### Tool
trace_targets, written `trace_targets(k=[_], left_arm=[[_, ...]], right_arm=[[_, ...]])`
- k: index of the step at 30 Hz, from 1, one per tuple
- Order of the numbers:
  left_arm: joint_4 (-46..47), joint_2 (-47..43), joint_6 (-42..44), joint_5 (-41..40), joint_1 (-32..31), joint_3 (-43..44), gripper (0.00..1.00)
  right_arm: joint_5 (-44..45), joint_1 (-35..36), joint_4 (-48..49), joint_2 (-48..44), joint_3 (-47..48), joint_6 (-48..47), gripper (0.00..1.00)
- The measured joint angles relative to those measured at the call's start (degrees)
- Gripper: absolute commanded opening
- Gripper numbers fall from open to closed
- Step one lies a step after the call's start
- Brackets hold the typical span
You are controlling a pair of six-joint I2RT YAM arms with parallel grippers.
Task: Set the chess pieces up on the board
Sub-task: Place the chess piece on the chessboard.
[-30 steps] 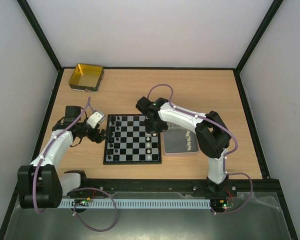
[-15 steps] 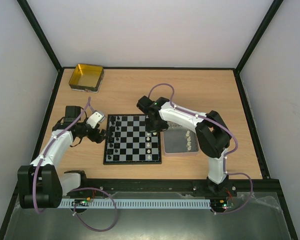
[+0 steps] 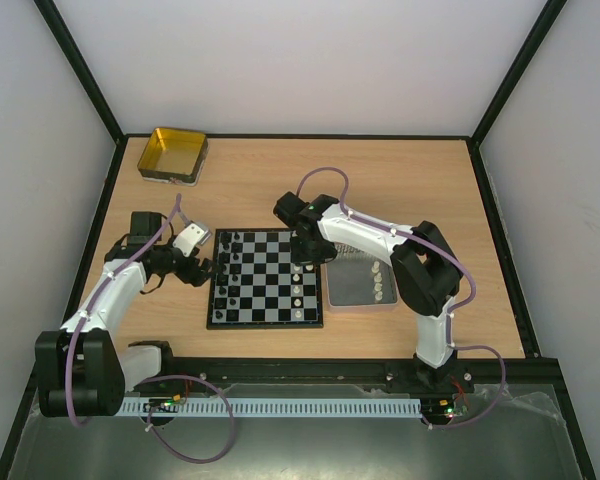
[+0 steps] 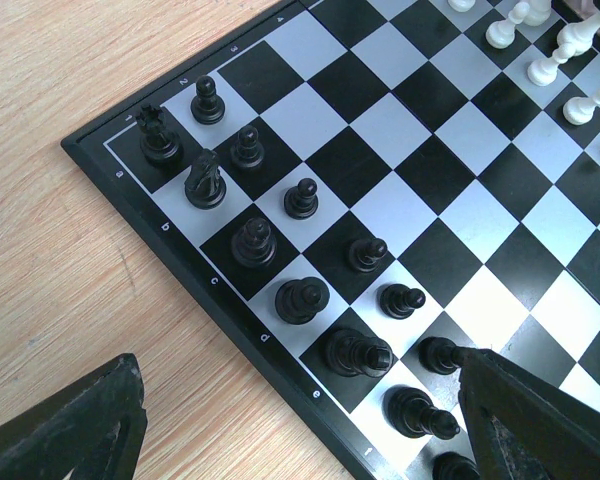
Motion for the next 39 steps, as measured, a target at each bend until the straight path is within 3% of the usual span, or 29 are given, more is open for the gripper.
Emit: trace_targets(k=[14,39], left_arm=[[0.0,0.0,0.0,0.0,0.0,0.0,0.86],[0.0,0.0,0.0,0.0,0.0,0.0,0.86]], right_arm=[[-1.1,0.0,0.4,0.0,-0.5,0.0,0.04],[-0.9,0.0,0.6,0.0,-0.1,0.0,0.29]])
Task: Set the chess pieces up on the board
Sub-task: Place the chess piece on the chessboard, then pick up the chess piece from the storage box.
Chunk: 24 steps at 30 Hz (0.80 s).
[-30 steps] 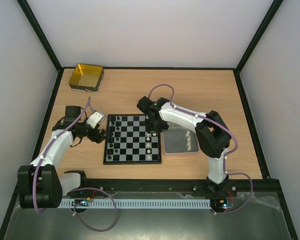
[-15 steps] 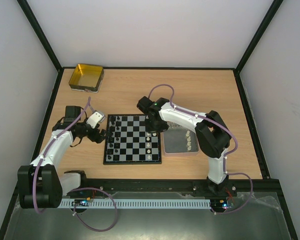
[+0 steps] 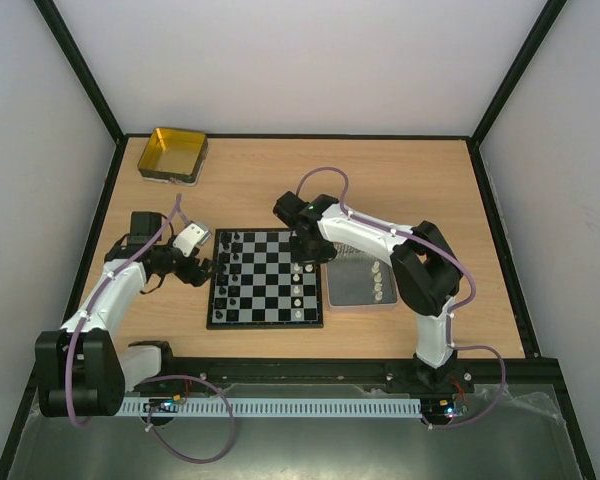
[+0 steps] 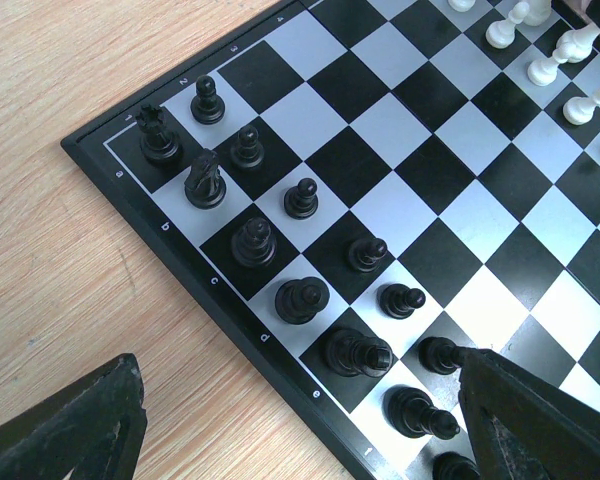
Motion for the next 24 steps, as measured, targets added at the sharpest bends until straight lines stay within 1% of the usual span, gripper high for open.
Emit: trace_targets(k=[8,9,11,15,17,20,24], left_arm=[[0.0,0.0,0.0,0.0,0.0,0.0,0.86],[0.0,0.0,0.0,0.0,0.0,0.0,0.86],[0.0,0.0,0.0,0.0,0.0,0.0,0.85],[0.0,0.0,0.0,0.0,0.0,0.0,0.86],[0.0,0.1,0.0,0.0,0.0,0.0,0.85],[0.0,0.2,0.0,0.0,0.0,0.0,0.86],[0.0,0.3,0.0,0.0,-0.1,0.0,0.86]], right_arm=[[1.4,-1.9,-1.2,-1.8,0.6,0.0,0.29],[1.7,-2.7,-1.4,-2.7,0.5,0.0,0.29],[2.2,-4.6,-1.5,-5.4,-0.2,0.0,0.34],[3.2,-10.3,-1.7,-13.4,-5.2,-0.6,0.37],[3.8,-12.6,-1.9,-15.9,-7.9,-0.7,0.39],[4.4,-15.7,-1.9,-18.1,-13.4,-1.1,0.44],[3.9,-18.5,-0.9,-18.8,-17.8,-1.6,0.44]])
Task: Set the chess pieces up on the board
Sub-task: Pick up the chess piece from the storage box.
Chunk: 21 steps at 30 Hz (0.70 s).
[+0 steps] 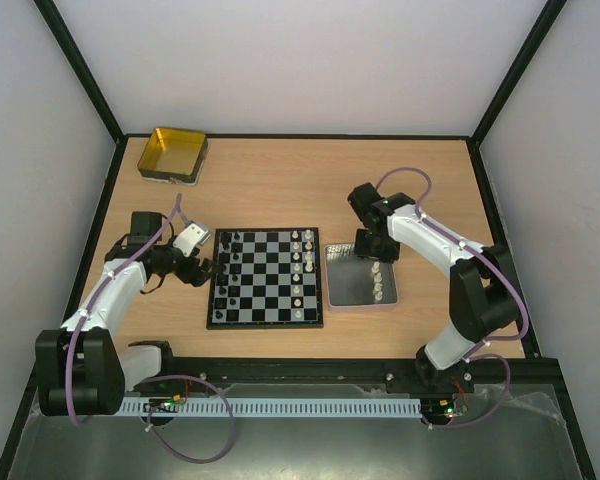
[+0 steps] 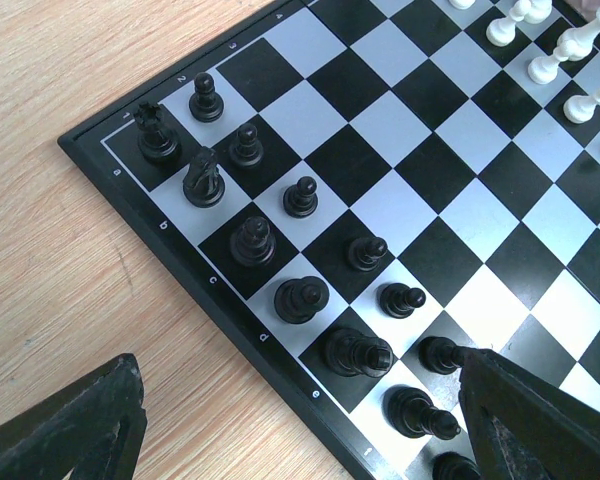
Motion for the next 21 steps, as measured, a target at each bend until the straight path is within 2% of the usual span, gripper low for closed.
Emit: trace_targets(k=[10,21], left_arm=[[0.0,0.1,0.0,0.0,0.0,0.0,0.86],[0.0,0.1,0.0,0.0,0.0,0.0,0.86]], right_arm=[[-1.6,-3.8,3.5,-0.5,-5.9,-0.2,0.42],[-2.1,-4.7,7.2,-0.3,-7.0,-0.2,0.31]])
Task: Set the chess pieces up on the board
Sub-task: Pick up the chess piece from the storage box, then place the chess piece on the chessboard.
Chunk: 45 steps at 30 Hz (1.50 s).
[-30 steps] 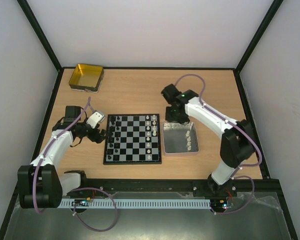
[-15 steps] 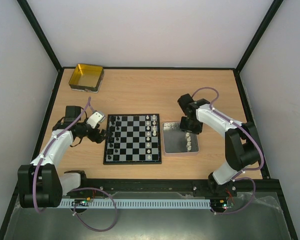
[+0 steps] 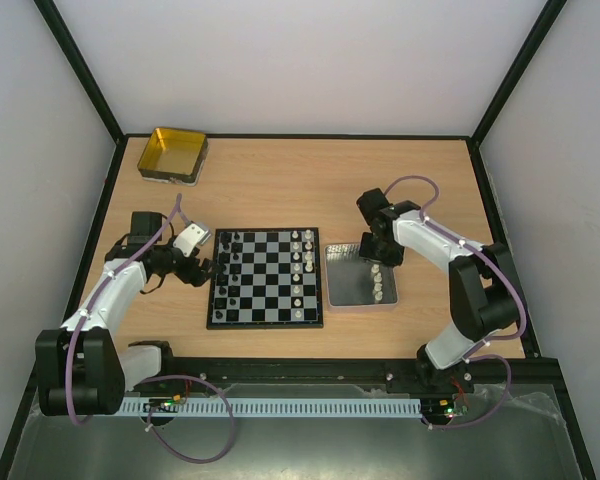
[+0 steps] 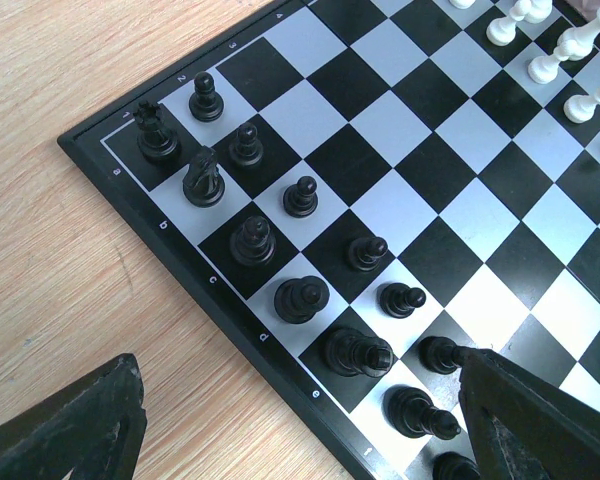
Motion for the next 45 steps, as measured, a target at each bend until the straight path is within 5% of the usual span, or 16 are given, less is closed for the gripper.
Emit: trace_targets(k=[5,13,28,45], left_arm=[[0.0,0.0,0.0,0.0,0.0,0.0,0.86],[0.0,0.0,0.0,0.0,0.0,0.0,0.86],[0.1,0.0,0.0,0.0,0.0,0.0,0.86],[0.8,0.7,-0.1,0.0,0.0,0.0,0.86]], right_arm=[[-0.3,0.0,0.8,0.3,-1.0,0.0,0.28],[-0.3,0.0,1.5,0.7,-2.1,-0.1,0.03],[0.6,1.5,-0.8,0.3,3.5,0.2,0.02],[1.2,24.9,-5.4,1.8,13.7,7.9,0.02]])
